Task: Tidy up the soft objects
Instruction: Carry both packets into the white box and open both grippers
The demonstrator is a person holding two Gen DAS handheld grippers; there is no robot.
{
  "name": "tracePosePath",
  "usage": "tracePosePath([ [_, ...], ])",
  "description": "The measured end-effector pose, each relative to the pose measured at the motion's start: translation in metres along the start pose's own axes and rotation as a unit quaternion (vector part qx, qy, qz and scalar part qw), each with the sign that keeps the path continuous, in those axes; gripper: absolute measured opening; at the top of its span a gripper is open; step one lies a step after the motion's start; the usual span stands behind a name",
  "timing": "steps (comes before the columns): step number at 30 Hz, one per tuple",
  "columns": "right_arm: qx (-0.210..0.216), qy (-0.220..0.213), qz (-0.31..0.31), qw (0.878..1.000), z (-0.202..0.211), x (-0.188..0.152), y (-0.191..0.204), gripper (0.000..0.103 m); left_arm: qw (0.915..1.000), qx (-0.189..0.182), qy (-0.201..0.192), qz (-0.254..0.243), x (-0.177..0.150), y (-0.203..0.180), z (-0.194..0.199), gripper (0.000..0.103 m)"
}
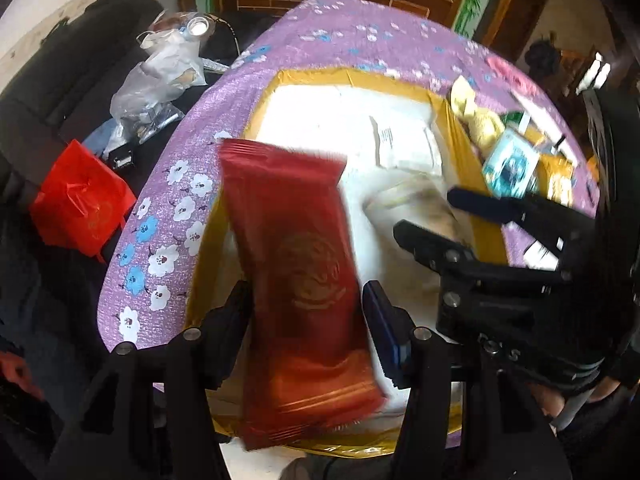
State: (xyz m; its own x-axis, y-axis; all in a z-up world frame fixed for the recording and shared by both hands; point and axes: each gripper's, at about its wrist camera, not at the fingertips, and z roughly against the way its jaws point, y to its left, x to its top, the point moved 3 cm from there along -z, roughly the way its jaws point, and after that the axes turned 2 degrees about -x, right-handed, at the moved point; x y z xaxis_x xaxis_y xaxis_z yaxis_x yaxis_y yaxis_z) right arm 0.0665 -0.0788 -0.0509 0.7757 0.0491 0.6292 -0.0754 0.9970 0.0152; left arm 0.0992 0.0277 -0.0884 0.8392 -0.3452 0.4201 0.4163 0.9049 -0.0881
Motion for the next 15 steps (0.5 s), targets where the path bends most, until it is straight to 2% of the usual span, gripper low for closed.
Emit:
tracePosePath([
  [3,0.006,0.006,0.011,1.0,-0.003,0.001,0.0,0.067,0.9993,-0.037,0.004,0.004,-0.002,0.007,0.001,0.057],
  [6,0.032,-0.006,0.005,0.999,0.003,0.008,0.003,0.075,0.9955,-0.069,-0.02,0.061,-0.002,0.021,0.01,0.057],
  [8,0.039,-0.028,-0.006,0.999,0.011,0.011,0.004,0.084,0.9924,-0.068,-0.053,0.088,-0.005,0.023,0.025,0.057],
  [11,0.06,-0.059,-0.029,0.996,0.041,-0.009,-0.013,0.086,0.9888,-0.056,-0.104,0.091,-0.016,0.006,0.048,0.067],
  [13,0.067,-0.073,-0.034,0.995,0.06,-0.029,-0.026,0.086,0.9874,-0.055,-0.116,0.093,-0.024,-0.011,0.056,0.067],
  [15,0.051,-0.082,-0.041,0.994,0.077,-0.052,-0.043,0.086,0.9885,-0.044,-0.12,0.079,-0.032,-0.038,0.058,0.067],
])
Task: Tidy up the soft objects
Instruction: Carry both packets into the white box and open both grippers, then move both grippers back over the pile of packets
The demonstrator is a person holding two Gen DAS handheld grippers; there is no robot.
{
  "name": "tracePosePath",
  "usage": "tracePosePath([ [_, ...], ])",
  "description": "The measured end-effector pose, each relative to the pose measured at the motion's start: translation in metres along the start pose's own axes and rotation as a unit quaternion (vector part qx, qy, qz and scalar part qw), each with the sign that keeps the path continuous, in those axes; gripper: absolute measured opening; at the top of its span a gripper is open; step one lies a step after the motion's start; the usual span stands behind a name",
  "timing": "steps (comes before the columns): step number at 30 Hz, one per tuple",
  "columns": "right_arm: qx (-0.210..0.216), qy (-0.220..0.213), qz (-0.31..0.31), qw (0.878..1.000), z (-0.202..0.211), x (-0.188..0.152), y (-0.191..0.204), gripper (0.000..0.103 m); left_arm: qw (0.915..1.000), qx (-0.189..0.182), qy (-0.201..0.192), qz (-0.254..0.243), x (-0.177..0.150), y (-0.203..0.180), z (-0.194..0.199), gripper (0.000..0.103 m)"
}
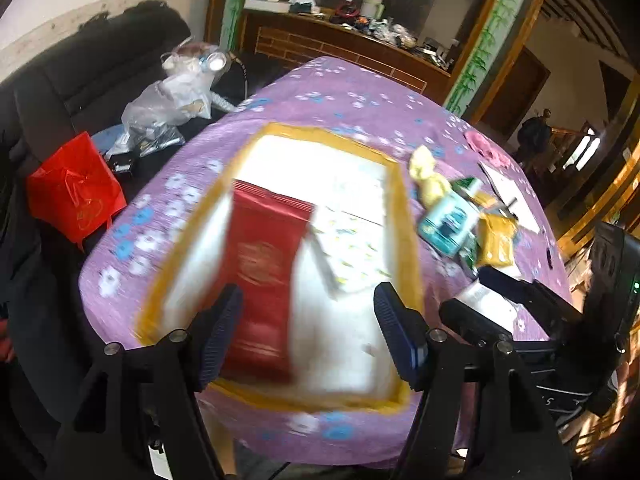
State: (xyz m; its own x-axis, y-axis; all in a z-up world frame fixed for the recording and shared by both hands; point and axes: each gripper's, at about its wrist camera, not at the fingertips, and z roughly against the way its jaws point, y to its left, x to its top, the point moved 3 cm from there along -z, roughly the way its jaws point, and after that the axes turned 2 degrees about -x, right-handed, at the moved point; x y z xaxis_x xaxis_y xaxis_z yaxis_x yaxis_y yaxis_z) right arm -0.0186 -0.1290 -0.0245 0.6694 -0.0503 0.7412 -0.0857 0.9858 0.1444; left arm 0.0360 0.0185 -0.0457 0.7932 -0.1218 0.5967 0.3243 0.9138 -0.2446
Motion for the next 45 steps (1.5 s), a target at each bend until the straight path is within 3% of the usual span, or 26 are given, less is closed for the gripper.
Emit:
tracePosePath([
  [7,-0.097,-0.01,-0.027,0.995,0.061,-0.053,-0.069,0.086,0.9952,-0.046,0.041,-0.076,-0.023,-0.098,-0.014,0.067],
  [11,-0.132,-0.008,-0.073,0.989,0.078,-0.079,-0.116,0.086,0.9905,-0.06,0.08,-0.094,-0.032,-0.132,-0.044,0.07],
  [13,-0.122,0.004,-0.099,0.988,0.081,-0.091,-0.132,0.086,0.9876,-0.065,0.109,-0.093,-0.039,-0.142,-0.065,0.07],
  [17,-0.107,0.037,-0.127,0.985,0.077,-0.11,-0.152,0.086,0.9869,-0.022,0.129,-0.094,-0.052,-0.152,-0.095,0.071],
  [20,-0.091,0.055,-0.143,0.984,0.07,-0.114,-0.155,0.087,0.9901,-0.005,0.108,-0.089,-0.057,-0.156,-0.097,0.079],
  [23,-0.072,0.052,-0.158,0.983,0.066,-0.112,-0.162,0.089,0.9931,-0.025,0.077,-0.085,-0.061,-0.155,-0.095,0.09],
  [26,-0.073,0.055,-0.151,0.984,0.068,-0.117,-0.165,0.092,0.991,-0.042,0.067,-0.109,-0.069,-0.161,-0.096,0.102],
  [33,-0.051,0.058,-0.159,0.984,0.062,-0.118,-0.168,0.094,0.9878,-0.011,0.063,-0.142,-0.077,-0.17,-0.095,0.103],
  [37,-0.056,0.056,-0.162,0.984,0.062,-0.117,-0.166,0.094,0.9871,-0.033,0.066,-0.142,-0.075,-0.165,-0.093,0.103],
  [42,-0.041,0.051,-0.169,0.983,0.064,-0.115,-0.166,0.083,0.984,-0.052,0.071,-0.155,-0.076,-0.164,-0.093,0.103],
  [45,-0.032,0.044,-0.176,0.983,0.068,-0.113,-0.167,0.083,0.9871,-0.091,0.069,-0.113,-0.069,-0.156,-0.086,0.098],
])
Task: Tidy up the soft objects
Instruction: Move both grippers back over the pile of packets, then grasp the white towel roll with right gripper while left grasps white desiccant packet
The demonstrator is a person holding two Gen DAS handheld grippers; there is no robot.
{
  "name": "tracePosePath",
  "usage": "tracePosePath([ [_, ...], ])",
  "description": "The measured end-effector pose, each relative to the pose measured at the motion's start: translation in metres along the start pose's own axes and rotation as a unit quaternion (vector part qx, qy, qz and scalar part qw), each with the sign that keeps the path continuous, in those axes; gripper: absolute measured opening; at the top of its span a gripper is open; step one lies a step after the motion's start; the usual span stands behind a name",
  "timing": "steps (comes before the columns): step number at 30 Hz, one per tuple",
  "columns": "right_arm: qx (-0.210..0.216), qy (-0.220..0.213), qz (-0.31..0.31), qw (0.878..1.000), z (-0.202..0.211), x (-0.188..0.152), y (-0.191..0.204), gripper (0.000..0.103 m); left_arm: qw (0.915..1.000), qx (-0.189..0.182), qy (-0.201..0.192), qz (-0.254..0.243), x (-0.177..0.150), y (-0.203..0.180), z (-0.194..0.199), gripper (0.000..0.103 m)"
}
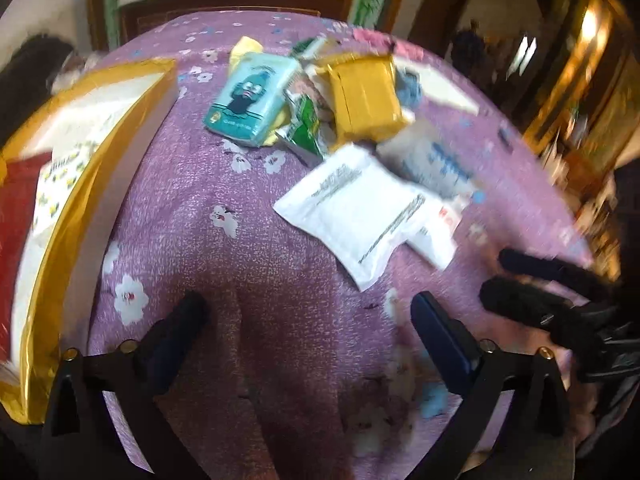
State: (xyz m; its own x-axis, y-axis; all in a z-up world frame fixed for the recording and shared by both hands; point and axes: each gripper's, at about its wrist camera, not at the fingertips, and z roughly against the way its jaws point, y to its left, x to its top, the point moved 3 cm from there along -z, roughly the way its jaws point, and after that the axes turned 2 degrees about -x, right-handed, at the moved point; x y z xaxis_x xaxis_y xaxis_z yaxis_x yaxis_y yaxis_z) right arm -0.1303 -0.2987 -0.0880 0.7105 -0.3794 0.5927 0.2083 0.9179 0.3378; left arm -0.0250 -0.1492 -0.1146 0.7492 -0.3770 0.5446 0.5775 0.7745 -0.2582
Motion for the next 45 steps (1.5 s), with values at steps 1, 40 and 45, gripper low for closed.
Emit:
tracePosePath([
  [1,0.001,-0.002,0.0,1.0,0.002,0.001,0.0,0.083,0.9999,-0.01,-0.002,0.006,0.002,0.0,0.002,0.096],
  [40,0.031,0.033,-0.028,0.999,-0.072,0.107,-0.036,0.032,0.9903,-0.137,0.022,0.002,0.073,-0.046,0.003,0.083],
  [45,0.071,0.018,-0.079,0.994,-0.064,0.101,-0.062,0.028,0.9874,-0.155,0.031,0.006,0.08,-0.058,-0.007,0.083],
])
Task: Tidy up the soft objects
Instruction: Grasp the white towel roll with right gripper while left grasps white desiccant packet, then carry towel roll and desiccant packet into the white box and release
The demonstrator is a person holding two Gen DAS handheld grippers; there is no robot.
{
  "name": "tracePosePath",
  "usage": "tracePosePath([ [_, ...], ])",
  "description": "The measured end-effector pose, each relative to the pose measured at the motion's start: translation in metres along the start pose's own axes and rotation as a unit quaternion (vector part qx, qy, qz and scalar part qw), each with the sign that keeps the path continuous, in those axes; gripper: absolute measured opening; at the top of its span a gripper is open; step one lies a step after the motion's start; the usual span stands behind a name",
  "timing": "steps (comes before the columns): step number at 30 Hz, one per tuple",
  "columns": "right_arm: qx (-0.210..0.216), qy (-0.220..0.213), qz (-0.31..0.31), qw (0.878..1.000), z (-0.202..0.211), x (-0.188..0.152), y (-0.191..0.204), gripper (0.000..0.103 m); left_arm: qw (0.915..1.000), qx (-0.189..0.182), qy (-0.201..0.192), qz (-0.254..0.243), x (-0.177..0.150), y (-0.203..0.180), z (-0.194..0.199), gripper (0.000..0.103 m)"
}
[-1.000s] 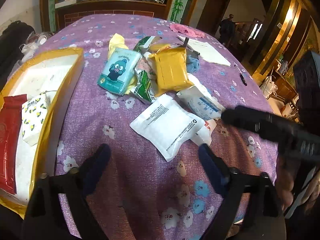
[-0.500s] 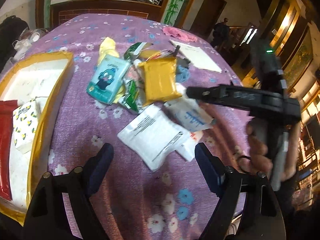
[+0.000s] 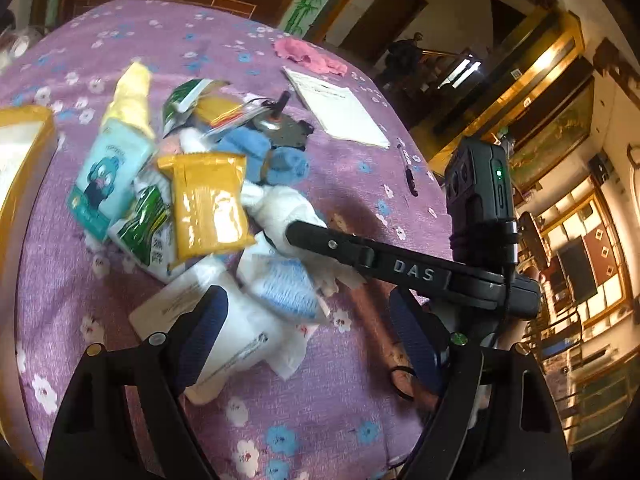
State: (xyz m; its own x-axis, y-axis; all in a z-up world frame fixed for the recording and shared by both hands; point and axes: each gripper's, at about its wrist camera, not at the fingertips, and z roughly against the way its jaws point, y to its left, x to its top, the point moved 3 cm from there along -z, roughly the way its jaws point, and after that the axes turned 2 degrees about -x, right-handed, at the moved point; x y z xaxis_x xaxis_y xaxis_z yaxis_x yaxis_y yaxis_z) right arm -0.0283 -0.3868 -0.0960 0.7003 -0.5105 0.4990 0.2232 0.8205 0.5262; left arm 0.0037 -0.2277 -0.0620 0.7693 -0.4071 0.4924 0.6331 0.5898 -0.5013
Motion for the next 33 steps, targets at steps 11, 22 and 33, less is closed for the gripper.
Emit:
tracePosePath([
  [11,0.0,-0.007,-0.005,1.0,0.015,-0.011,-0.014,0.028,0.9972,-0.027,0.042,0.055,-0.007,0.017,-0.037,0.044],
  [22,0.001,-0.018,-0.007,1.0,0.031,-0.023,-0.01,0.028,0.9987,-0.02,0.02,0.042,-0.016,0.015,-0.022,0.027],
  [33,-0.09,-0.048,0.029,0.994,0.083,-0.07,0.013,0.027,0.9954,-0.044,-0.041,0.075,-0.06,0.03,0.05,0.027],
])
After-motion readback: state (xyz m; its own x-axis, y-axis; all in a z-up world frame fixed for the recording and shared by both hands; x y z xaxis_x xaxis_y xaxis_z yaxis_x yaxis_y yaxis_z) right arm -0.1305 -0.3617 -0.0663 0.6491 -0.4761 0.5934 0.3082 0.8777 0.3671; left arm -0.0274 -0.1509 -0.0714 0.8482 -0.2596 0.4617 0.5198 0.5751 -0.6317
